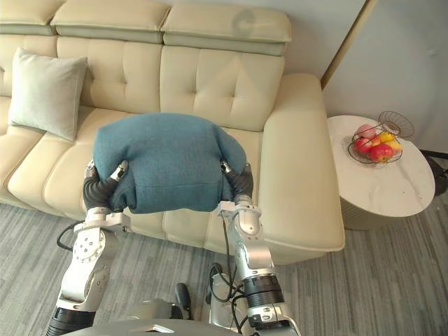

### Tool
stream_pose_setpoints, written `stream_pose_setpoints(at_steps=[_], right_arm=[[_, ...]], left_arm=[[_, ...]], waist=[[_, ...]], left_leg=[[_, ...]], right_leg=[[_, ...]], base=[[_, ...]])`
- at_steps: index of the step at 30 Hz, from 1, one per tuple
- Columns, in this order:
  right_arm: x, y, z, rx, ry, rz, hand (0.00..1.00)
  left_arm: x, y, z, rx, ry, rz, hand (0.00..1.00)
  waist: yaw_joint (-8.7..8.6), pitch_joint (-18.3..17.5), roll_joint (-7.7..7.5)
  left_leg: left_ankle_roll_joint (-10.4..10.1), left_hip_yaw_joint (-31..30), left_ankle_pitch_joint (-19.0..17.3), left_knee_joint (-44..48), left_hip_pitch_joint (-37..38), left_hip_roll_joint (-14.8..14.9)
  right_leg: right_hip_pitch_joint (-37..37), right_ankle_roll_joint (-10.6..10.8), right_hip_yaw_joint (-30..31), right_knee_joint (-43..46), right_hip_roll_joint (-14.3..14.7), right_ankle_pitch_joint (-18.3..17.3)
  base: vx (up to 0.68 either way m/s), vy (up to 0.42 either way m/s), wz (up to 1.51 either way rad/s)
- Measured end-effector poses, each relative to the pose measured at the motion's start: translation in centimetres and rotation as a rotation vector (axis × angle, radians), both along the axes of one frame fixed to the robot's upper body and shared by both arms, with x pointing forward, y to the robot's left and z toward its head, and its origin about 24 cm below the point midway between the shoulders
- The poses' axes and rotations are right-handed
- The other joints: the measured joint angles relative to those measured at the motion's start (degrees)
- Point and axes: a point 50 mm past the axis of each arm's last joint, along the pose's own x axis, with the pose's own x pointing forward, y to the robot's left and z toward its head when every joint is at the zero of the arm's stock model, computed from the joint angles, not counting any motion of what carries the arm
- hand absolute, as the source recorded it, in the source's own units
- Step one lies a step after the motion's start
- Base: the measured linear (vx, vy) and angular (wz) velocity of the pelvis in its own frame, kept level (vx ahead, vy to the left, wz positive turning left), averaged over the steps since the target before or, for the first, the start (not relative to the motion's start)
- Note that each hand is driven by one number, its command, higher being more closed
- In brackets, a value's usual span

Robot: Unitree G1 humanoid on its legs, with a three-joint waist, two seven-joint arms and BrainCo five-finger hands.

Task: Pick up cushions and gather them together orderly.

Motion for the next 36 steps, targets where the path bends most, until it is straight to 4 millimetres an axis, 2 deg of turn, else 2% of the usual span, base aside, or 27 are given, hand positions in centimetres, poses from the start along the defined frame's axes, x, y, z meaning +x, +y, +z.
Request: stream_pose_setpoints(at_steps=[1, 3, 4, 5, 6, 7, 8, 9, 10, 11, 13, 14, 15, 16, 17, 18, 21, 23, 28, 30, 33, 36], right_arm=[[-1.1, -0.4, -0.4, 0.005, 0.009, -0.016, 1.00], [-2.8, -1.0, -0.9, 0.011, 0.025, -0.038, 1.00], [-3.3, -1.2, -1.0, 0.015, 0.030, -0.044, 1.00], [-3.5, -1.2, -1.0, 0.018, 0.030, -0.045, 1.00], [-3.8, -1.3, -0.8, 0.023, 0.021, -0.045, 1.00], [-4.0, -1.5, -0.4, 0.018, 0.005, -0.047, 1.00], [-4.0, -1.6, -0.2, 0.015, -0.004, -0.047, 1.00], [-4.0, -1.7, -0.1, 0.016, -0.014, -0.054, 1.00], [-4.0, -1.8, 0.0, 0.016, -0.015, -0.057, 1.00], [-3.9, -2.1, 0.0, 0.015, -0.019, -0.071, 1.00], [-3.9, -2.5, 0.0, 0.014, -0.020, -0.086, 1.00], [-3.9, -2.5, 0.0, 0.012, -0.020, -0.087, 1.00], [-3.9, -2.6, 0.0, -0.001, -0.016, -0.080, 1.00], [-3.8, -2.0, -1.2, 0.037, 0.031, -0.085, 1.00], [-4.0, -1.7, -1.7, 0.054, 0.054, -0.088, 1.00], [-4.0, -1.5, -1.9, 0.070, 0.064, -0.091, 1.00], [-4.0, -1.1, -2.5, 0.067, 0.089, -0.076, 1.00], [-4.0, -0.8, -2.9, 0.062, 0.114, -0.066, 1.00], [-4.1, -0.9, -3.5, 0.056, 0.137, -0.056, 1.00], [-4.1, -1.0, -3.5, 0.046, 0.138, -0.055, 1.00], [-3.7, -0.6, -3.9, -0.008, 0.156, -0.029, 1.00], [-3.5, -0.7, -4.5, -0.055, 0.185, -0.012, 1.00]], left_arm=[[-0.2, -0.4, -0.1, 0.000, 0.005, -0.021, 1.00], [-0.7, -0.9, -0.5, -0.014, 0.022, -0.039, 1.00], [-0.9, -1.2, -0.6, -0.026, 0.029, -0.047, 1.00], [-0.9, -1.2, -0.7, -0.033, 0.032, -0.047, 1.00], [-1.0, -1.3, -0.8, -0.043, 0.036, -0.048, 1.00], [-1.2, -1.4, -0.9, -0.049, 0.039, -0.053, 1.00], [-1.3, -1.3, -0.9, -0.057, 0.040, -0.052, 1.00], [-1.4, -1.4, -0.7, -0.071, 0.032, -0.059, 1.00], [-1.4, -1.4, -0.7, -0.073, 0.028, -0.066, 1.00], [-1.2, -1.6, -0.5, -0.072, 0.018, -0.078, 1.00], [-1.2, -1.9, -0.4, -0.072, 0.013, -0.091, 1.00], [-1.2, -2.0, -0.3, -0.075, 0.013, -0.095, 1.00], [-1.3, -2.0, -0.4, -0.087, 0.015, -0.086, 1.00], [-1.2, -1.6, -0.8, -0.060, 0.032, -0.081, 1.00], [-1.2, -1.5, -1.1, -0.056, 0.043, -0.075, 1.00], [-1.2, -1.4, -1.1, -0.044, 0.048, -0.072, 1.00], [-1.4, -1.2, -1.5, -0.041, 0.067, -0.059, 1.00], [-1.7, -1.0, -1.8, -0.040, 0.080, -0.053, 1.00], [-2.0, -1.0, -2.1, -0.040, 0.096, -0.054, 1.00], [-2.0, -1.0, -2.1, -0.039, 0.096, -0.059, 1.00], [-1.9, -0.8, -2.2, -0.040, 0.098, -0.053, 1.00], [-1.5, -0.8, -2.7, -0.036, 0.117, -0.056, 1.00]], waist=[[0.04, -0.5, 0.20], [-0.49, -2.0, 1.23], [-0.77, -2.0, 1.72], [-0.44, -2.0, 1.73], [1.05, -2.2, 1.89], [2.11, -2.7, 2.50], [2.24, -3.0, 3.07], [2.35, -3.3, 3.49], [2.43, -3.3, 3.42], [2.92, -3.3, 3.23], [3.10, -3.2, 3.03], [3.01, -3.7, 3.95], [3.59, -4.0, 5.45], [3.01, -4.1, 2.11], [3.33, -4.2, 1.41], [3.02, -4.0, -0.01], [3.41, -4.2, -0.27], [3.66, -4.3, -0.44], [2.61, -5.4, -0.86], [1.82, -5.4, -0.93], [1.54, -5.5, -0.83], [1.14, -5.6, -0.47]], left_leg=[[-0.9, -0.8, -1.4, 0.4, 1.1, 0.0], [-7.5, -1.5, -4.3, 7.6, 0.3, 1.2], [-9.2, 0.5, -4.7, 18.7, -3.7, 3.1], [-11.3, 2.6, -3.4, 27.3, -6.6, 4.7], [-12.0, 6.6, -2.8, 40.4, -10.4, 9.3], [-11.7, 7.9, -3.6, 47.6, -12.3, 14.4], [-11.8, 7.8, -4.0, 49.1, -13.3, 16.8], [-11.5, 7.5, -5.0, 48.0, -14.3, 20.8], [-11.2, 7.3, -5.6, 46.6, -14.8, 21.6], [-10.5, 5.9, -6.5, 40.7, -15.6, 22.0], [-10.6, 3.1, -5.7, 27.1, -14.7, 20.5], [-10.5, -0.3, -1.6, 16.1, -12.2, 19.5], [-16.0, -7.6, 8.9, 5.6, -7.7, 20.3], [-15.4, -7.6, 8.7, 6.7, -7.4, 17.7], [-15.8, -9.0, 8.3, 7.0, -7.4, 16.7], [-16.1, -11.4, 7.5, 8.1, -7.5, 15.1], [-14.8, -9.9, 4.3, 8.7, -6.4, 14.5], [-14.7, -7.2, 3.8, 7.4, -5.0, 14.6], [-14.8, -2.7, 3.4, 3.8, -3.4, 14.7], [-14.6, 0.0, 3.4, 2.9, -3.6, 14.7], [-13.9, 2.6, 3.1, 2.9, -4.5, 15.2], [-13.9, 3.2, 3.1, 2.1, -5.1, 15.4]], right_leg=[[1.8, -0.1, -1.9, -0.4, 0.6, 0.0], [7.4, -1.1, -3.6, -6.7, 2.0, 2.7], [10.4, -1.4, -5.1, -8.5, 2.0, 3.4], [12.2, -1.5, -5.0, -9.5, 1.9, 3.4], [15.5, -1.5, -4.1, -11.8, 2.1, 3.4], [18.6, -1.5, -2.8, -14.0, 2.6, 3.4], [19.8, -1.5, -2.5, -14.8, 2.9, 3.4], [21.4, -1.4, -0.7, -15.8, 2.7, 3.4], [21.7, -1.4, 0.1, -16.1, 2.4, 3.4], [22.1, -1.4, 1.9, -16.2, 0.9, 3.4], [22.7, -0.4, 3.2, -15.7, -1.0, 3.3], [22.8, 1.4, 3.9, -14.9, -1.7, 2.5], [23.8, 7.5, 6.2, -14.7, -1.0, -1.3], [24.2, 8.6, 7.3, -14.8, -3.8, -2.6], [23.1, 8.1, 7.9, -13.8, -3.9, -2.0], [22.4, 8.4, 8.2, -12.7, -4.9, -2.2], [21.9, 8.5, 11.3, -13.5, -5.7, -1.8], [21.2, 9.1, 14.7, -15.5, -6.2, -0.9], [16.6, 8.3, 21.6, -17.5, -6.0, 1.6], [13.9, 9.3, 24.7, -18.5, -5.9, 3.9], [10.8, 9.6, 27.2, -19.6, -5.2, 7.1], [9.0, 10.1, 27.1, -21.6, -5.0, 10.2]], base=[[0.41, -0.061, 0.44], [0.44, -0.066, 0.57], [0.34, -0.041, 0.40], [0.39, -0.038, -0.05], [0.45, -0.063, -0.45], [0.37, -0.052, -0.52], [0.42, 0.001, -0.49], [0.26, 0.071, -0.32], [0.37, 0.158, -0.48], [0.28, 0.229, -0.45], [0.29, 0.310, -0.43], [0.33, 0.432, -0.78], [0.27, 0.367, -0.77], [0.26, 0.348, -0.75], [0.12, 0.147, -0.22], [0.10, 0.128, -0.32], [0.03, 0.107, -0.41], [-0.04, 0.070, -0.74], [-0.04, 0.044, -0.84], [-0.01, 0.026, -0.87], [0.01, -0.001, -0.79], [0.01, -0.008, -0.49]])
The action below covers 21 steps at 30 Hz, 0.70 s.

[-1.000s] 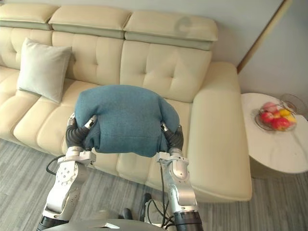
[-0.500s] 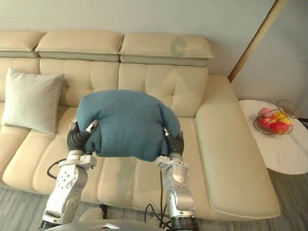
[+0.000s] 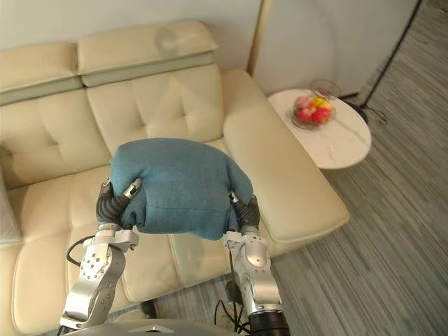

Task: Pick up cushions and gather them together orderly.

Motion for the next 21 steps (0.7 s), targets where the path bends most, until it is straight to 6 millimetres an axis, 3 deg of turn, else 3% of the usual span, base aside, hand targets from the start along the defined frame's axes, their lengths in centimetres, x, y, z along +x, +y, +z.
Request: stream_pose_setpoints(at_steps=[5, 9, 11, 16, 19, 20, 21], right_arm=[[0.0, -0.4, -1.3, -0.061, 0.059, 0.014, 1.00], [2.8, -0.3, -0.3, -0.157, 0.039, 0.053, 1.00], [5.2, -0.3, 1.8, -0.201, -0.020, 0.033, 1.00], [8.3, 0.6, 6.9, -0.213, -0.178, -0.013, 1.00], [10.3, 1.6, 12.9, -0.213, -0.368, -0.079, 1.00], [10.6, 1.7, 14.0, -0.214, -0.401, -0.088, 1.00], [11.2, 2.2, 17.3, -0.207, -0.499, -0.113, 1.00]], left_arm=[[0.6, -0.2, -1.6, 0.025, 0.071, -0.016, 1.00], [3.2, -0.3, -1.2, 0.079, 0.054, -0.025, 1.00], [5.7, -0.9, 0.1, 0.088, 0.019, -0.012, 1.00], [8.4, -1.2, 4.0, 0.098, -0.098, 0.033, 1.00], [11.0, -1.6, 9.5, 0.120, -0.261, 0.078, 1.00], [11.4, -1.5, 10.4, 0.122, -0.289, 0.089, 1.00], [12.2, -1.2, 13.4, 0.117, -0.379, 0.119, 1.00]], waist=[[-0.72, -0.2, 0.68], [-0.23, 1.1, 2.11], [0.36, 3.6, 3.40], [1.11, 6.4, 3.97], [2.50, 7.2, 4.04], [2.55, 7.5, 4.08], [2.58, 8.2, 4.21]], left_leg=[[0.2, -0.2, 1.1, -1.6, -0.6, -0.2], [0.6, -1.0, 4.1, -2.6, -5.9, -0.6], [0.5, -2.2, 7.0, -4.4, -9.0, -0.7], [0.2, -3.3, 11.6, -9.6, -11.5, -0.4], [-0.1, -3.6, 13.7, -11.0, -14.4, -0.2], [0.0, -3.7, 14.0, -11.3, -14.6, -0.3], [0.0, -4.1, 15.2, -12.3, -15.8, -0.3]], right_leg=[[-0.8, 0.0, -0.9, -0.7, -0.2, 1.1], [-5.7, 0.1, -1.8, -1.0, -0.4, 2.9], [-8.8, 0.5, -3.3, -0.9, -0.4, 3.6], [-12.8, 0.4, -4.9, -0.7, 0.3, 4.8], [-16.2, 0.6, -5.2, -0.4, 0.4, 5.9], [-16.5, 0.6, -5.2, -0.3, 0.4, 6.0], [-18.2, 0.6, -5.6, 0.4, 0.5, 6.1]], base=[[-0.03, -0.010, 0.01], [-0.12, -0.022, 0.11], [-0.22, -0.028, 0.30], [-0.16, -0.037, 0.16], [-0.11, -0.009, 0.09], [-0.12, -0.007, 0.08], [-0.12, -0.011, 0.17]])
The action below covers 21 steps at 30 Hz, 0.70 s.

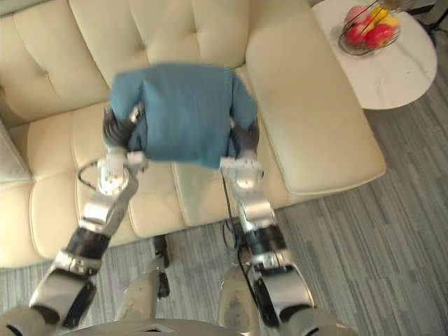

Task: Pick up cushions and gather them together orderly.

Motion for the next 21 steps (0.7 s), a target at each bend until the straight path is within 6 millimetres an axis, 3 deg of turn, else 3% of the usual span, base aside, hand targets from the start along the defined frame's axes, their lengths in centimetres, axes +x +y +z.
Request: stream_pose_setpoints(at_steps=[2, 5, 8, 10, 11, 18, 21], right_arm=[[0.3, 0.1, 4.2, 0.016, -0.125, -0.032, 1.00], [-0.1, 0.7, 12.0, 0.003, -0.355, -0.094, 1.00], [-0.1, 1.8, 17.1, 0.015, -0.458, -0.132, 1.00], [-0.5, 1.8, 19.2, 0.049, -0.497, -0.150, 1.00], [-0.8, 1.9, 20.6, 0.073, -0.524, -0.163, 0.00], [-2.2, 2.3, 24.7, 0.113, -0.618, -0.234, 0.00], [-1.4, 1.4, 24.2, 0.144, -0.580, -0.265, 0.00]], left_arm=[[0.6, 0.0, 3.8, 0.012, -0.111, 0.016, 1.00], [1.2, 0.6, 10.3, 0.013, -0.282, 0.067, 1.00], [1.4, 1.3, 14.5, -0.034, -0.352, 0.112, 1.00], [1.1, 1.0, 16.6, -0.057, -0.396, 0.119, 1.00], [0.6, 0.9, 18.1, -0.072, -0.433, 0.122, 0.00], [-0.7, 1.3, 23.8, -0.065, -0.538, 0.206, 0.00], [-0.3, 1.3, 24.1, -0.026, -0.516, 0.236, 0.00]], waist=[[-0.04, 1.2, 0.26], [0.36, 4.8, 0.39], [-0.03, 6.5, 0.64], [0.10, 7.0, 0.68], [0.44, 7.7, 0.70], [1.50, 11.0, 1.23], [1.64, 11.0, 1.25]], left_leg=[[-0.2, -1.0, 1.6, -1.0, -1.6, -0.1], [0.3, -1.4, 3.1, -0.9, -4.0, -0.4], [0.5, -2.6, 4.1, -1.0, -6.3, -1.0], [0.6, -3.1, 4.4, -1.0, -8.0, -1.0], [0.5, -3.5, 4.5, -1.0, -8.7, -1.0], [0.3, -5.0, 6.1, -1.0, -14.2, -1.0], [-0.1, -5.7, 7.1, -1.0, -17.2, -1.0]], right_leg=[[-1.4, 0.5, -1.1, 0.3, 0.0, 0.6], [-3.3, 0.7, -1.1, -0.2, -0.2, 1.7], [-5.0, 0.9, -2.1, -0.3, -0.7, 1.9], [-6.2, 0.9, -2.5, -0.4, -0.7, 2.0], [-6.7, 0.9, -2.8, -0.6, -0.7, 2.2], [-10.2, 0.9, -4.7, -2.3, -0.9, 3.4], [-12.2, 0.8, -5.9, -2.2, -1.0, 3.4]], base=[[-0.09, -0.009, 0.22], [-0.06, -0.004, 0.09], [-0.05, -0.011, 0.14], [-0.03, -0.004, 0.14], [-0.02, -0.004, 0.10], [-0.02, 0.016, 0.10], [0.00, 0.039, 0.18]])
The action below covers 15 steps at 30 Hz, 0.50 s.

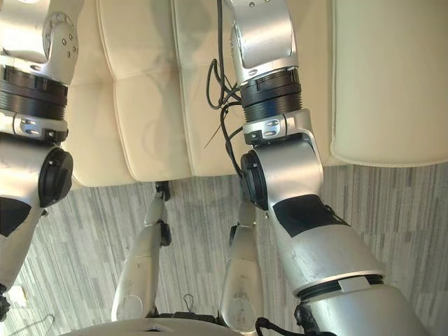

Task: Pick up cushions and gather them together orderly.

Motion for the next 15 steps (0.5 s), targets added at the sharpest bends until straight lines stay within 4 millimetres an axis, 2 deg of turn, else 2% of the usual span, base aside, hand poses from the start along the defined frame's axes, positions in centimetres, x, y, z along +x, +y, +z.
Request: stream_pose_setpoints(at_steps=[5, 7, 9, 10, 11, 12, 13, 15], right_arm=[[1.6, -0.7, -1.4, -0.006, 0.094, 0.024, 0.00], [2.3, -1.2, -2.6, -0.021, 0.136, 0.051, 0.00], [3.4, -2.2, -4.6, -0.013, 0.205, 0.078, 0.00], [3.5, -2.4, -4.9, -0.011, 0.217, 0.082, 0.00], [3.8, -2.8, -5.7, -0.005, 0.245, 0.099, 0.00], [3.8, -2.9, -5.8, -0.006, 0.250, 0.099, 0.00], [3.8, -3.1, -5.9, -0.003, 0.256, 0.101, 0.00], [3.4, -3.5, -5.9, 0.011, 0.231, 0.111, 0.00]], left_arm=[[1.2, 0.2, -1.2, 0.015, 0.082, -0.004, 0.00], [2.3, 0.1, -3.3, -0.009, 0.144, -0.034, 0.00], [3.7, 0.2, -6.8, -0.040, 0.246, -0.065, 0.00], [4.0, 0.2, -7.4, -0.050, 0.266, -0.074, 0.00], [4.8, 0.2, -9.9, -0.090, 0.344, -0.114, 0.00], [5.1, 0.1, -10.9, -0.110, 0.373, -0.132, 0.00], [5.5, -0.1, -12.6, -0.152, 0.423, -0.173, 0.00], [5.7, -0.5, -14.5, -0.191, 0.467, -0.211, 0.00]], waist=[[0.09, 0.0, 0.01], [0.01, 0.1, 0.02], [-0.13, 0.1, 0.02], [-0.16, 0.1, 0.01], [-0.30, 1.2, -0.08], [-0.31, 2.1, -0.13], [-0.36, 3.6, -0.15], [-0.36, 3.8, -0.22]], left_leg=[[-0.7, 0.2, 1.4, 0.0, -3.6, 0.2], [-0.7, 0.5, 1.5, 0.0, -4.9, 0.5], [-0.8, 0.9, 1.3, 0.0, -6.3, 0.8], [-1.0, 1.0, 1.0, 0.0, -6.7, 0.8], [-1.3, 2.1, -0.6, 0.0, -7.7, 1.0], [-1.3, 2.6, -0.6, 0.0, -7.9, 1.0], [-1.3, 3.5, -0.6, 0.0, -8.5, 1.2], [-1.3, 3.8, -0.5, 0.0, -10.0, 1.2]], right_leg=[[-3.9, 0.0, -0.5, 1.3, 0.0, 0.0], [-6.0, -0.1, -0.4, 2.9, 0.3, -0.3], [-8.5, -0.4, -0.3, 5.2, 0.5, -1.5], [-9.0, -0.3, -0.3, 5.6, 0.5, -1.6], [-10.9, 0.0, 0.3, 6.9, 0.5, -1.6], [-11.3, 0.0, 0.5, 6.9, 0.4, -1.6], [-12.0, 0.1, 0.8, 7.0, 0.3, -1.4], [-13.6, 0.3, 0.8, 7.2, 0.4, -1.1]], base=[[0.00, 0.035, 0.02], [-0.02, 0.029, -0.06], [-0.03, 0.027, -0.03], [-0.04, 0.021, -0.02], [-0.03, 0.014, -0.01], [-0.05, 0.005, -0.03], [-0.04, -0.010, -0.04], [-0.01, -0.018, -0.06]])
